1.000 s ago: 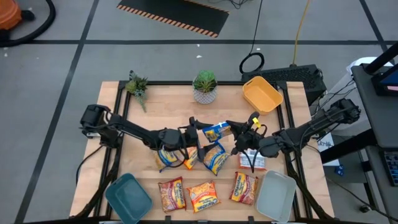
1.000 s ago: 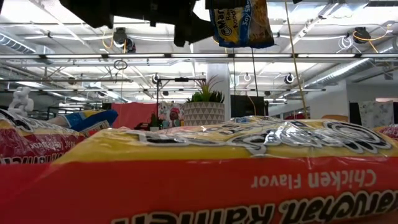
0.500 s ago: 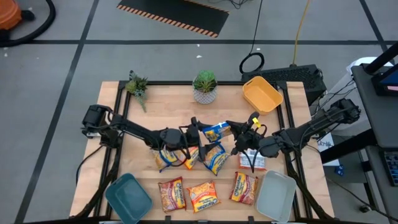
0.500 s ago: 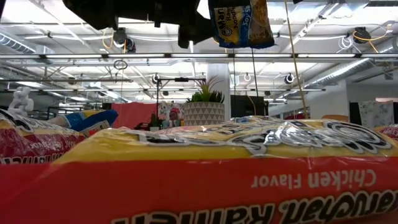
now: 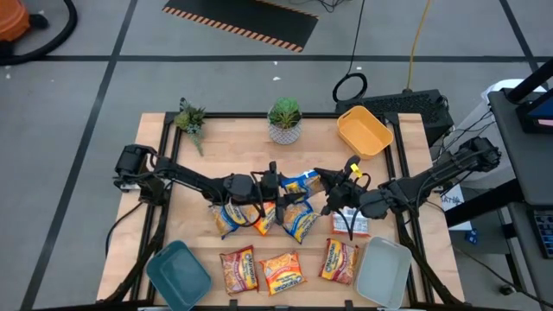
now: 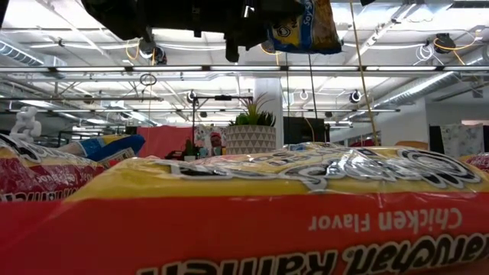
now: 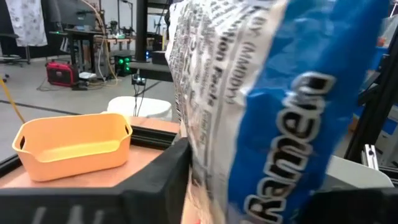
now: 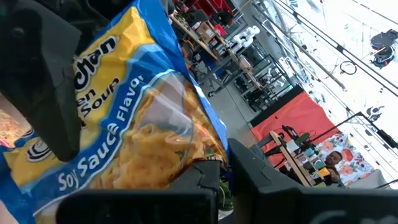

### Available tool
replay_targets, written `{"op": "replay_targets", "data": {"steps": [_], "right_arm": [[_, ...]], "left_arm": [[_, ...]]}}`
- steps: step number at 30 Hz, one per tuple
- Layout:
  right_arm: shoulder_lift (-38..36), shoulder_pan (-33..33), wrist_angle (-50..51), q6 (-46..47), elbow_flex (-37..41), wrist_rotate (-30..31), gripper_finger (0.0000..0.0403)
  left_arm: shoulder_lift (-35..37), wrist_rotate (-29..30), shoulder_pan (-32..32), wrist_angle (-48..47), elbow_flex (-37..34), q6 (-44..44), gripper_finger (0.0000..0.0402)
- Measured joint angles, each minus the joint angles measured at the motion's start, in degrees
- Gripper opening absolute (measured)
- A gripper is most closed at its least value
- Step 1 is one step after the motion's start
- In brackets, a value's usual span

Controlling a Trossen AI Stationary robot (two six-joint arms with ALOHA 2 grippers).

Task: Sort Maruchan noodles
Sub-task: Put the right blue noodle pack into the gray bin

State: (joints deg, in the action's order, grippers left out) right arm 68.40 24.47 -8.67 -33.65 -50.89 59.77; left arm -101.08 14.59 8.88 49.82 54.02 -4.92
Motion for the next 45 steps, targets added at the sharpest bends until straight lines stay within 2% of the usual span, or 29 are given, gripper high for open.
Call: {"op": "replay_targets", "data": {"steps": [4,7,15,20,22,25,28,33,38,45], "right_arm": [[0.00,0.02,0.00,0.00,0.00,0.01,0.0006],[-0.39,0.34,0.46,1.55,0.02,0.06,0.0020],[-4.20,2.25,4.04,9.20,0.07,0.12,0.0099],[-5.99,3.41,7.63,14.80,0.01,8.27,0.0140],[-5.88,3.38,8.04,17.77,0.02,8.30,0.0153],[-5.90,2.90,6.87,24.92,0.01,2.15,0.0168],[-5.49,1.32,8.23,31.94,-0.59,-7.52,0.0178],[-2.39,-0.23,19.49,40.05,-4.87,-17.01,0.0187],[3.36,-1.62,24.45,42.96,-8.76,-21.10,0.0208],[12.46,-2.92,27.67,36.95,-13.96,-21.17,0.0233]], "left_arm": [[0.00,0.02,0.00,-0.05,0.00,1.67,0.0116],[0.00,-0.01,0.01,-0.22,0.00,2.46,0.0109],[0.11,-0.17,0.02,-2.97,0.06,10.53,0.0107],[-0.02,0.65,0.02,-7.77,0.02,13.80,0.0107],[0.01,0.68,-0.14,-8.47,0.02,14.31,0.0106],[0.04,0.73,-0.61,-11.01,0.02,14.97,0.0106],[0.04,0.90,-1.35,-13.52,0.02,15.07,0.0106],[0.04,0.93,-2.08,-16.98,0.02,15.19,0.0106],[0.04,0.92,-2.05,-19.62,0.02,17.51,0.0106],[0.04,0.94,-2.05,-23.94,0.02,20.05,0.0106]]}}
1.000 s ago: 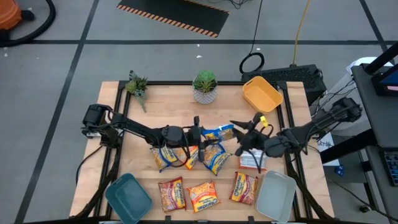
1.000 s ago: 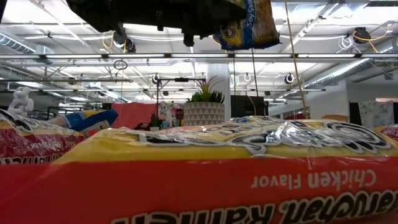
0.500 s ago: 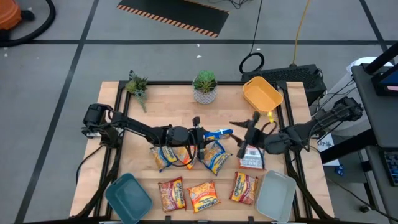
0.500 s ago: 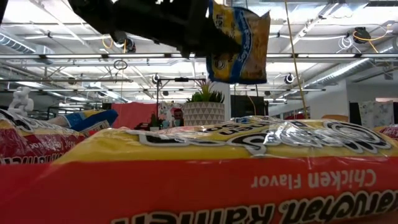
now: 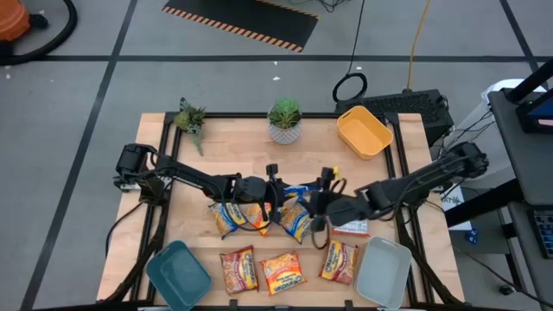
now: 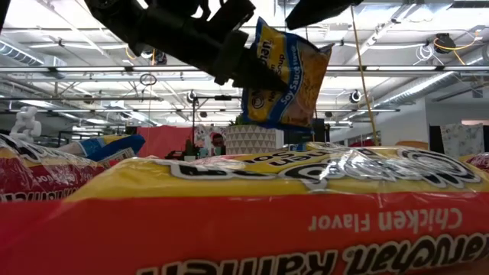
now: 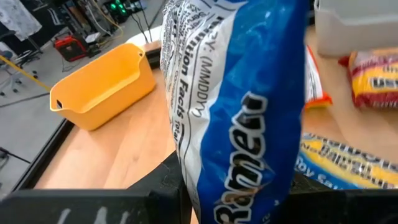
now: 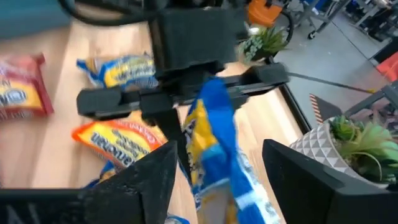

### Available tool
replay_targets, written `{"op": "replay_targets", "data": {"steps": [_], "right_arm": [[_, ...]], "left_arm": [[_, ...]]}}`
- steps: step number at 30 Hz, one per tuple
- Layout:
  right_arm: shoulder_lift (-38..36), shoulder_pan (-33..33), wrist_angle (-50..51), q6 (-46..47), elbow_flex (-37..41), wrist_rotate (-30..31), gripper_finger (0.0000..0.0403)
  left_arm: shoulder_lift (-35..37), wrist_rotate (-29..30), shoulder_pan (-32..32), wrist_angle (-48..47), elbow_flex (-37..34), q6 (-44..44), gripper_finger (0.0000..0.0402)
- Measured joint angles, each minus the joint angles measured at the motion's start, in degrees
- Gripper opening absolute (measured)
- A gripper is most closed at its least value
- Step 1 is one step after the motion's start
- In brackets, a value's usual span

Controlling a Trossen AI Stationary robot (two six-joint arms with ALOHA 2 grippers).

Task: Sort Maruchan noodles
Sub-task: Put the right blue noodle pack into the gray bin

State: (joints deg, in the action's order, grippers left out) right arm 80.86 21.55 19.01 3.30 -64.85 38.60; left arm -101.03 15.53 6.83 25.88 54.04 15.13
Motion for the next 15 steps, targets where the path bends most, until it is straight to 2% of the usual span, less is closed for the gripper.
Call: {"op": "replay_targets", "data": {"steps": [3,9,15], "right_arm": [[2.38,-0.47,3.02,0.17,-2.29,-0.11,0.0233],[5.02,-2.94,7.44,2.82,-2.65,-6.69,0.0233],[7.17,-5.68,8.63,1.53,-2.63,-7.28,0.0233]], "left_arm": [[0.00,-0.02,0.00,-1.27,0.00,1.93,0.0106],[0.00,0.00,0.00,-1.62,-0.04,5.17,0.0106],[0.00,0.15,-0.04,-2.23,-0.09,5.76,0.0106]]}}
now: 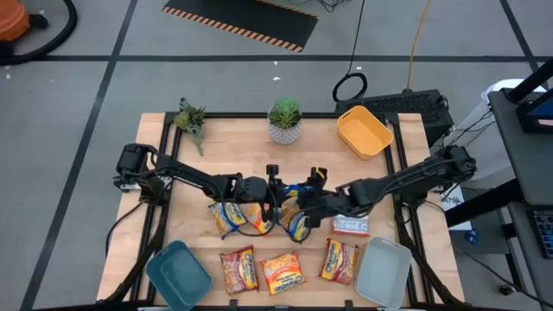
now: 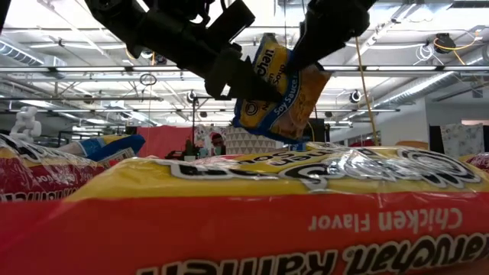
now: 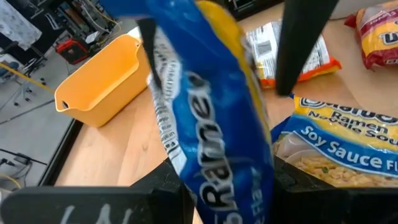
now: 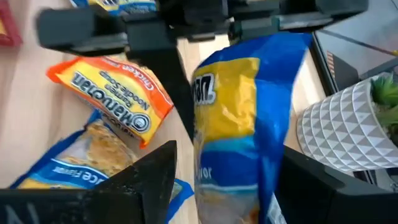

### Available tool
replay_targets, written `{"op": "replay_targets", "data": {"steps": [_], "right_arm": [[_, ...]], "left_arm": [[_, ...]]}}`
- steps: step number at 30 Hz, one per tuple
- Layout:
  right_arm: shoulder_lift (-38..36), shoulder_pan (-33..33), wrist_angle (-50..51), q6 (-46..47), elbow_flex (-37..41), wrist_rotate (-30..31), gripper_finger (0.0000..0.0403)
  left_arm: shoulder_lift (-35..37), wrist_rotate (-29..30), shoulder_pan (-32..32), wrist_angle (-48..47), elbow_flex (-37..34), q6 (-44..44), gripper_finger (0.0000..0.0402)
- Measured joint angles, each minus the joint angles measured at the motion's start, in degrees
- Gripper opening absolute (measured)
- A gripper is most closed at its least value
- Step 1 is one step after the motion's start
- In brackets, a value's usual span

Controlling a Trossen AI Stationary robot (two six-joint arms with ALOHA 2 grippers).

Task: Sort Maruchan noodles
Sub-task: Put the right blue noodle pack into the gray bin

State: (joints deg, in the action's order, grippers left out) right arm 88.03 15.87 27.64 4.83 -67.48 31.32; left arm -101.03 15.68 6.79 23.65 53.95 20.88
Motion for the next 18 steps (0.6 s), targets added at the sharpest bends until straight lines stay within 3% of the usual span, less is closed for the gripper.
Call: {"op": "replay_targets", "data": {"steps": [18], "right_arm": [[-0.02,-3.56,-1.03,-1.32,3.17,-5.84,0.0211]], "left_arm": [[0.00,-0.26,0.09,0.23,0.00,0.46,0.0106]]}}
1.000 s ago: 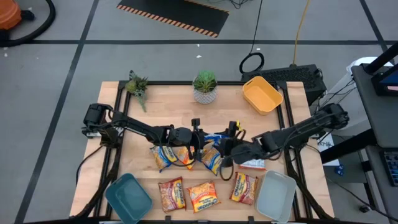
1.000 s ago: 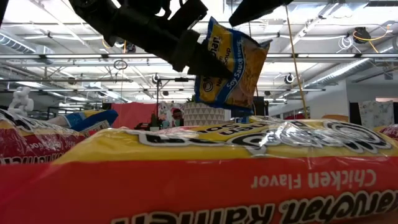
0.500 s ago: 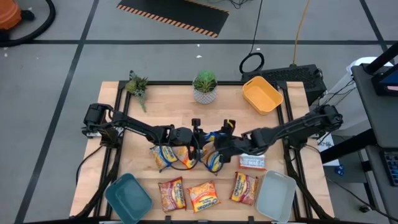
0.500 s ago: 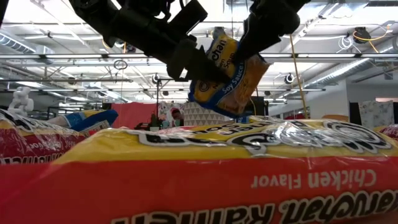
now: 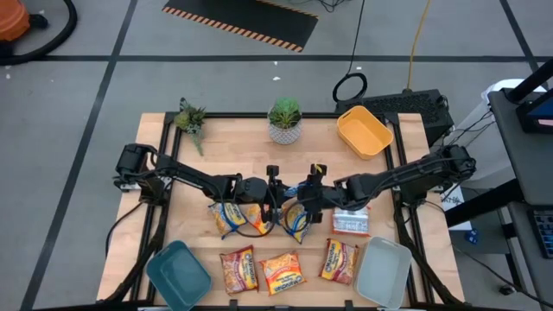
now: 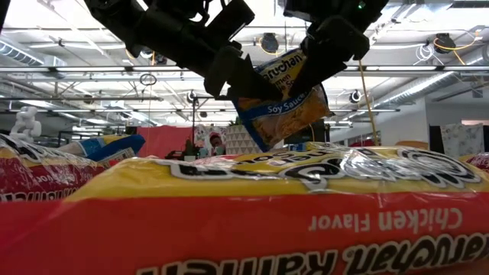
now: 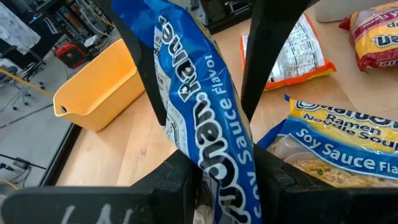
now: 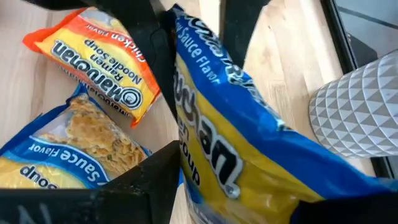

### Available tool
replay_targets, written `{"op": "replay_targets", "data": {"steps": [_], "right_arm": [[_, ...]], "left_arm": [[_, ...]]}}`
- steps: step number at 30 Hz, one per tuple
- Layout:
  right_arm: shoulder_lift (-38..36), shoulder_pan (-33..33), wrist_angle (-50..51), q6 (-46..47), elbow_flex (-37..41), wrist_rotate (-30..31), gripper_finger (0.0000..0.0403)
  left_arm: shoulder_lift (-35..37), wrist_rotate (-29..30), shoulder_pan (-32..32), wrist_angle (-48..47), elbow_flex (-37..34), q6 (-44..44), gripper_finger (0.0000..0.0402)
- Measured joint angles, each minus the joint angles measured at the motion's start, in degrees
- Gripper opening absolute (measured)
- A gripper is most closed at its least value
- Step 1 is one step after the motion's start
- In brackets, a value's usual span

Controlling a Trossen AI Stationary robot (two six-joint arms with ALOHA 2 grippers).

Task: Sort Maruchan noodles
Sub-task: Put the right blue noodle pack into the gray bin

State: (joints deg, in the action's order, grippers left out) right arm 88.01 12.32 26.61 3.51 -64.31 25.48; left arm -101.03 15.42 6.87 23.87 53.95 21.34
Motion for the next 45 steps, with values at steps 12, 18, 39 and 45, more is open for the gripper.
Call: {"op": "replay_targets", "data": {"steps": [12,18,39,45], "right_arm": [[0.00,-0.04,-1.53,-5.31,0.09,-1.75,0.0133],[0.00,-0.02,-1.68,-5.31,0.09,-1.80,0.0104],[-5.08,0.09,2.07,-3.73,0.09,-1.38,0.0092],[-7.56,0.32,6.29,-0.86,0.07,-0.06,0.0092]], "left_arm": [[0.00,0.09,0.00,-0.11,0.00,-0.02,0.0106],[0.00,0.13,0.02,0.11,0.00,-2.17,0.0106],[0.21,4.38,1.81,7.42,0.15,-6.19,0.0319],[3.23,7.07,2.99,6.03,0.13,-6.48,0.0321]]}}
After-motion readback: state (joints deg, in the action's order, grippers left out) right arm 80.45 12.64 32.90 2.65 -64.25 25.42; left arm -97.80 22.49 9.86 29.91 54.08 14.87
